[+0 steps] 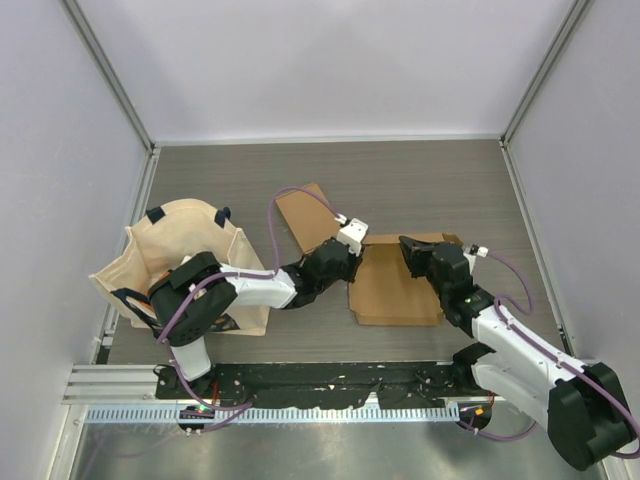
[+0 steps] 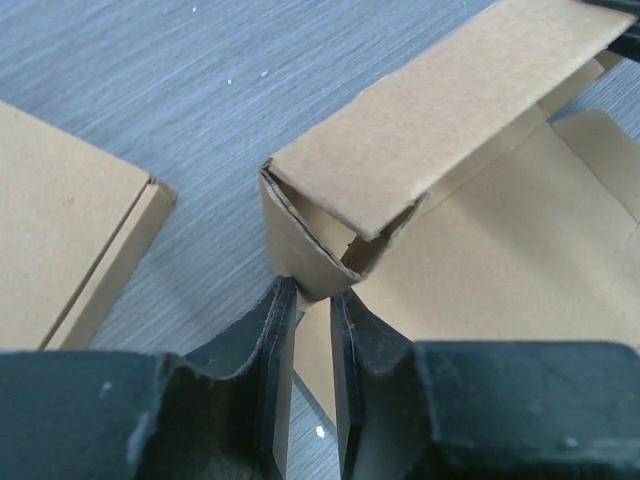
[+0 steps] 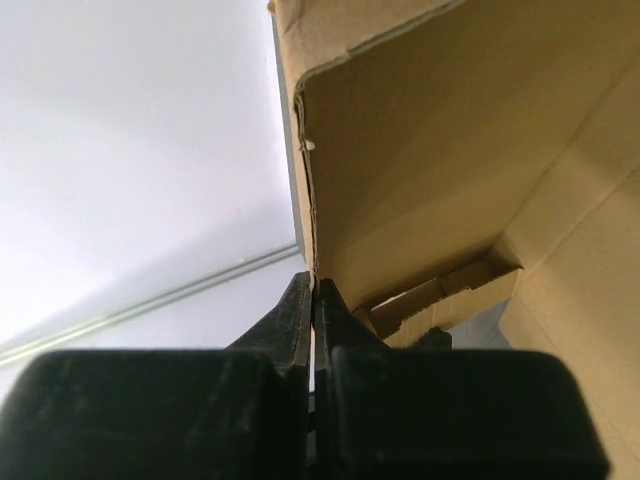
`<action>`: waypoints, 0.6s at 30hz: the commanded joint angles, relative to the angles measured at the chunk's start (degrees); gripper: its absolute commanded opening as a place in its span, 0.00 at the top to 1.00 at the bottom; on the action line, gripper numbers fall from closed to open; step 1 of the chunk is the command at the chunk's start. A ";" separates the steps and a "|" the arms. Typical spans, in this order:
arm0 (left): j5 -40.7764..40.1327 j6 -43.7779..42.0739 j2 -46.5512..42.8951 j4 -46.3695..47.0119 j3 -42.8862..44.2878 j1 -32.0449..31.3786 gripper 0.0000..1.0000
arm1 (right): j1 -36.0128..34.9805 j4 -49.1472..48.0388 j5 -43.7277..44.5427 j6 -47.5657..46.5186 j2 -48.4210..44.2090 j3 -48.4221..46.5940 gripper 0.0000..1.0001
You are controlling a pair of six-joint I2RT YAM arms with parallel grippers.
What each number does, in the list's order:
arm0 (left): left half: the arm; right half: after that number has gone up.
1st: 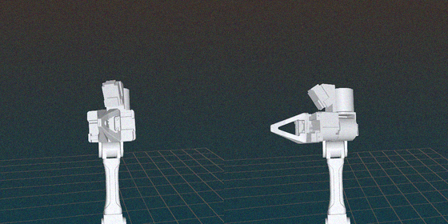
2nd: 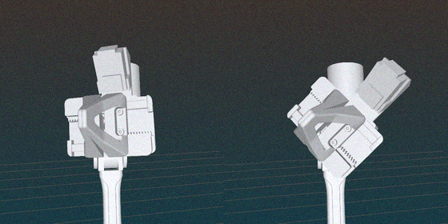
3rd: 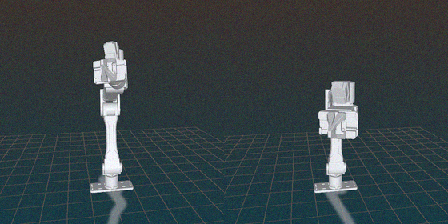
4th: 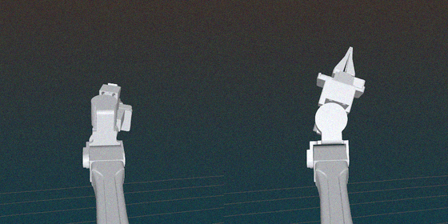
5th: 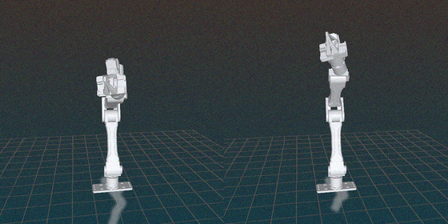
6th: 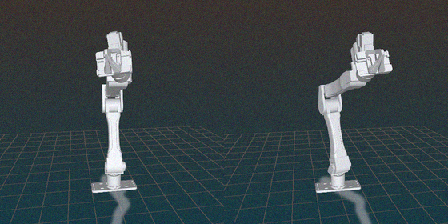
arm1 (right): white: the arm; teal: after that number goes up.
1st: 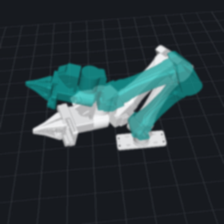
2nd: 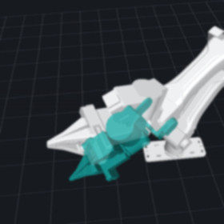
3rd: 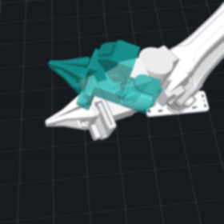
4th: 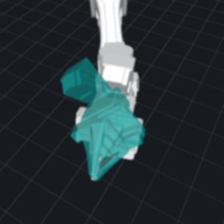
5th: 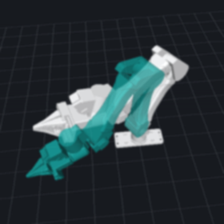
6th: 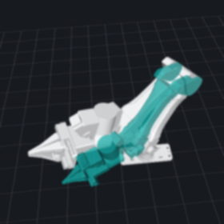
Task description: Fold the paper box
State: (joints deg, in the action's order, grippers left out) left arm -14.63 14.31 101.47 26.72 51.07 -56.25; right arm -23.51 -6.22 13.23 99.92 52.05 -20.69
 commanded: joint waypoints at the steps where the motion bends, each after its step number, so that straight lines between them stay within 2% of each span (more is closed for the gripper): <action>1: -2.34 1.86 -2.42 9.56 -4.30 0.35 0.76 | -2.42 -1.33 1.71 -5.43 -0.90 5.04 0.99; 6: 1.35 3.01 -3.64 15.90 -9.39 0.44 0.71 | -2.68 -6.79 2.32 -6.67 0.07 7.94 0.99; 10: 1.54 2.13 -5.58 17.93 -12.13 0.44 0.62 | -2.68 -4.42 4.08 -8.68 -0.90 6.19 0.99; 14: 1.19 2.04 -6.20 17.66 -12.22 0.96 0.60 | -2.68 -4.24 4.17 -8.25 -0.73 6.45 0.99; 18: 3.82 3.71 -6.20 18.10 -10.82 1.58 0.51 | -2.68 -6.35 3.64 -7.72 0.15 8.11 0.99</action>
State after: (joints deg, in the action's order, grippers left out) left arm -12.56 16.75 97.10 40.05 38.54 -55.44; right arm -25.82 -16.56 15.79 94.30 50.76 -14.76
